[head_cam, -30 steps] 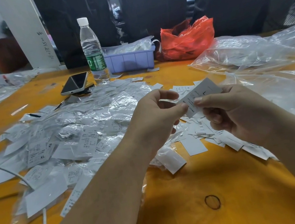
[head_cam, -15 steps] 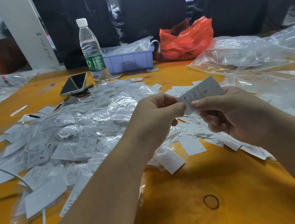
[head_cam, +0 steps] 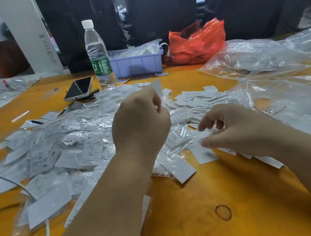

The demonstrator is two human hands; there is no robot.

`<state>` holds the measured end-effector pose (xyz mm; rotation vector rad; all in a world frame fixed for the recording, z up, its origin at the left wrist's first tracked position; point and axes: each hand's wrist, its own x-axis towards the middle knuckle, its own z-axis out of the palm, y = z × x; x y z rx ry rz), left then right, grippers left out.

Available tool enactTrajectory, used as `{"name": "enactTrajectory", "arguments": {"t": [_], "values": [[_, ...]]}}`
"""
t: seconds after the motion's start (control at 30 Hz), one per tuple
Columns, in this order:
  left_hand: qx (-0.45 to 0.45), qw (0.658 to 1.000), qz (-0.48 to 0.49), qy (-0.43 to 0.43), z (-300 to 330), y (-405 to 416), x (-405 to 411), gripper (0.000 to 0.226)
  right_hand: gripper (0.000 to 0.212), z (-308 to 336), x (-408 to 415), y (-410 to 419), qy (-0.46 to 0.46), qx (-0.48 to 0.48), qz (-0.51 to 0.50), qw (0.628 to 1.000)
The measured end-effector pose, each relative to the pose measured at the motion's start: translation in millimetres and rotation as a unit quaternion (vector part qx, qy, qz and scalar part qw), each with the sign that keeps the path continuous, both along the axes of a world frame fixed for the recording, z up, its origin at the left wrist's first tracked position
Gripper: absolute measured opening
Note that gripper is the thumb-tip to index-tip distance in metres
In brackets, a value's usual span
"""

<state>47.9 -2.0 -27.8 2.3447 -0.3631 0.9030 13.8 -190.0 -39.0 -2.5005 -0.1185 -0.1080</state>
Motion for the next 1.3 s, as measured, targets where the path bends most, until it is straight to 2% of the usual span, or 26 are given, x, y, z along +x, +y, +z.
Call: {"name": "enactTrajectory", "arguments": {"t": [0.1, 0.2, 0.47, 0.67, 0.83, 1.0, 1.07, 1.17, 1.3], "values": [[0.067, 0.992, -0.009, 0.107, -5, -1, -1, 0.008, 0.033, 0, -2, 4, 0.039, -0.027, 0.033, 0.998], [0.077, 0.978, -0.023, 0.192, -7, -1, -1, 0.014, 0.042, 1, -3, 4, 0.06, -0.048, 0.054, 0.996], [0.055, 0.965, -0.067, 0.246, -9, -6, -3, 0.015, 0.026, -2, -1, 3, 0.034, -0.057, 0.053, 0.996], [0.018, 0.965, -0.1, 0.241, -8, -8, -5, 0.011, 0.002, -3, 1, 4, -0.016, -0.034, 0.037, 0.999], [0.022, 0.954, -0.143, 0.261, -10, -9, -5, 0.013, 0.01, 3, 2, 0, -0.055, 0.037, 0.026, 0.997], [0.055, 0.954, -0.115, 0.273, -10, -8, -5, 0.022, 0.01, 9, 2, -4, -0.05, 0.151, 0.031, 0.987], [0.051, 0.955, -0.122, 0.265, -10, -8, -5, 0.022, 0.012, 13, 2, -6, -0.025, 0.252, 0.033, 0.967], [-0.013, 0.955, -0.155, 0.254, -8, -9, -4, 0.015, 0.022, 17, 3, -8, 0.026, 0.394, 0.016, 0.919], [-0.095, 0.938, -0.217, 0.252, -5, -14, -5, 0.012, 0.029, 18, 4, -9, 0.101, 0.463, 0.01, 0.88]]}}
